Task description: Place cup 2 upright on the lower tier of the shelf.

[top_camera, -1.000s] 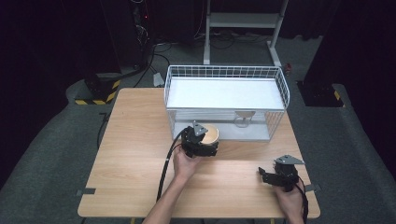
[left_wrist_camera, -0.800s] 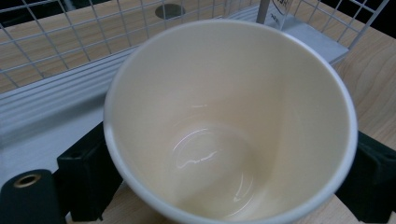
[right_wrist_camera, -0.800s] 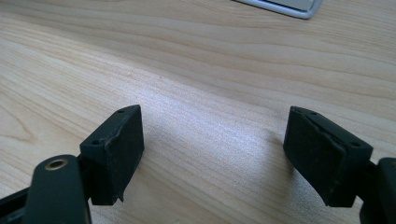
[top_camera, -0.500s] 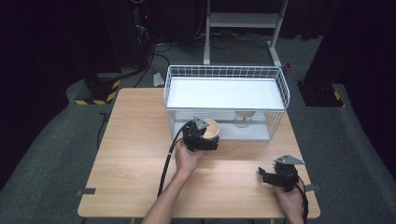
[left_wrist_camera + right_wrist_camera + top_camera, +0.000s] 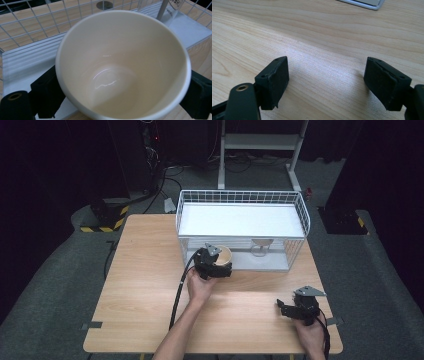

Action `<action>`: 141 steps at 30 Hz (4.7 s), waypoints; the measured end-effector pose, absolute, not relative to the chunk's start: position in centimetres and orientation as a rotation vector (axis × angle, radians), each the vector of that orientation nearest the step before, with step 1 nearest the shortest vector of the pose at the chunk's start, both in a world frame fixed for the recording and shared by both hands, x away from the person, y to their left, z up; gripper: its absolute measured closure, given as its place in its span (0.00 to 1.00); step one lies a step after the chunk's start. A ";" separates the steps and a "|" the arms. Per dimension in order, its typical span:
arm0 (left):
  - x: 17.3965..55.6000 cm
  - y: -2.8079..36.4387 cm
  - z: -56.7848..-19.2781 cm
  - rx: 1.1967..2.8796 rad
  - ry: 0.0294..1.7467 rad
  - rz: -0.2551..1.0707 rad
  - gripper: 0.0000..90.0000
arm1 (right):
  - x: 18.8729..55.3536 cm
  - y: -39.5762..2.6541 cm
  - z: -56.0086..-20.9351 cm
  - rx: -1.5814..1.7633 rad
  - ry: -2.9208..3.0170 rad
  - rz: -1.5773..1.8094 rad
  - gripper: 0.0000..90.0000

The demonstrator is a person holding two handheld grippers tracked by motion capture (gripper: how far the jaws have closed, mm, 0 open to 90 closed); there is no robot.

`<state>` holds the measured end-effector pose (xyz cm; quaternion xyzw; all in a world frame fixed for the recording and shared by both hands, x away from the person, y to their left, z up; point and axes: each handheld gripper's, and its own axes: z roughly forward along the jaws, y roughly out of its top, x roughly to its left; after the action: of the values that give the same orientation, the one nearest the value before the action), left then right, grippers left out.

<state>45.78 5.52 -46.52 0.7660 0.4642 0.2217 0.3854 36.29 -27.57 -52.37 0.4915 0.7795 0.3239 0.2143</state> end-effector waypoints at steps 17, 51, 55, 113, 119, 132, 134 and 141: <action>46.9 5.5 -47.2 1.957 1.177 0.604 0.11 | 36.3 -27.5 -52.4 1.368 2.161 0.899 0.23; 47.6 5.3 -47.4 1.966 1.179 0.625 0.10 | 36.3 -27.5 -52.4 1.370 2.160 0.900 0.23; 47.5 5.3 -47.3 1.972 1.184 0.635 0.10 | 36.3 -27.5 -52.4 1.370 2.160 0.900 0.23; 48.2 5.2 -49.1 1.979 1.263 0.646 0.47 | 36.3 -27.6 -52.4 1.368 2.161 0.899 0.23; 48.7 5.0 -48.9 1.982 1.261 0.655 0.49 | 36.3 -27.6 -52.4 1.368 2.161 0.899 0.23; 49.6 4.4 -49.2 2.000 1.301 0.694 0.53 | 36.3 -27.5 -52.4 1.370 2.160 0.900 0.23; 49.8 4.3 -49.2 2.002 1.295 0.699 0.53 | 36.3 -27.5 -52.4 1.370 2.160 0.900 0.23; 50.3 4.4 -49.3 2.013 1.280 0.683 0.52 | 36.3 -27.5 -52.4 1.371 2.160 0.900 0.23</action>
<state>50.33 4.40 -49.32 0.7675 0.4880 0.2602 0.3242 36.28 -27.54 -52.36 0.4938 0.7781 0.3243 0.2133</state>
